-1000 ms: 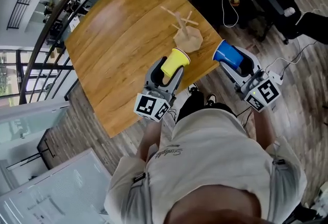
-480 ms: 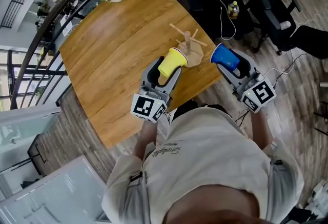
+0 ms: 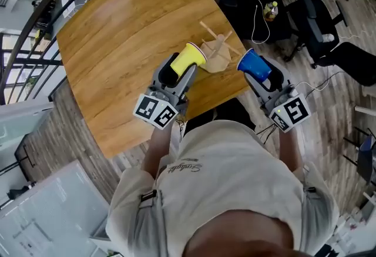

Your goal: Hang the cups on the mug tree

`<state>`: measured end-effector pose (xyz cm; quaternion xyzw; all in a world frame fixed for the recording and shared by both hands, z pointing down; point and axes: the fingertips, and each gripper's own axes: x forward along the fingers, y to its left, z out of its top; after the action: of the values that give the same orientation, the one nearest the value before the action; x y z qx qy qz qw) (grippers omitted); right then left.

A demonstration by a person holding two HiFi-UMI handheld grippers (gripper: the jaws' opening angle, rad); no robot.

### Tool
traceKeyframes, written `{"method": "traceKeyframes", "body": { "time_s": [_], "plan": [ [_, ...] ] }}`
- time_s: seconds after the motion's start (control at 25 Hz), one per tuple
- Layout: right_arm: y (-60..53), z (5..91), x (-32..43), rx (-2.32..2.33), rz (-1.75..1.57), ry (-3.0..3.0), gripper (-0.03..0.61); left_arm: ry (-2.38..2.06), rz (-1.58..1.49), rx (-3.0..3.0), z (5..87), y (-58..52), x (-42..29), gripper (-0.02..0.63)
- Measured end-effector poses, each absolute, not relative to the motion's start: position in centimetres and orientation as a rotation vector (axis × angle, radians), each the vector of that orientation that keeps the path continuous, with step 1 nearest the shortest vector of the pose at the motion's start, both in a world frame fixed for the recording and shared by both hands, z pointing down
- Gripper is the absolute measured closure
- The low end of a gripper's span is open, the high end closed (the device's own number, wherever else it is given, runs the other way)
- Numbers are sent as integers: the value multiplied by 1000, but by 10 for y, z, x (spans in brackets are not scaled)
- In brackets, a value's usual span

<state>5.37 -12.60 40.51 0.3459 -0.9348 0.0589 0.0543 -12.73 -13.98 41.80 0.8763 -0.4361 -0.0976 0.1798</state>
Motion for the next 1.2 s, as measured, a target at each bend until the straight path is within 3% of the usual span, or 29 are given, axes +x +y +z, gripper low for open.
{"method": "traceKeyframes", "body": {
  "time_s": [0.56,1.2],
  "plan": [
    [-152,431,18,669,32,-2837,347,-1491,-113,2413,415,-147,-128,341],
    [-159,456,3,591,-169,-2702,345,-1505,-94,2413,426,-146,-133,341]
  ]
}}
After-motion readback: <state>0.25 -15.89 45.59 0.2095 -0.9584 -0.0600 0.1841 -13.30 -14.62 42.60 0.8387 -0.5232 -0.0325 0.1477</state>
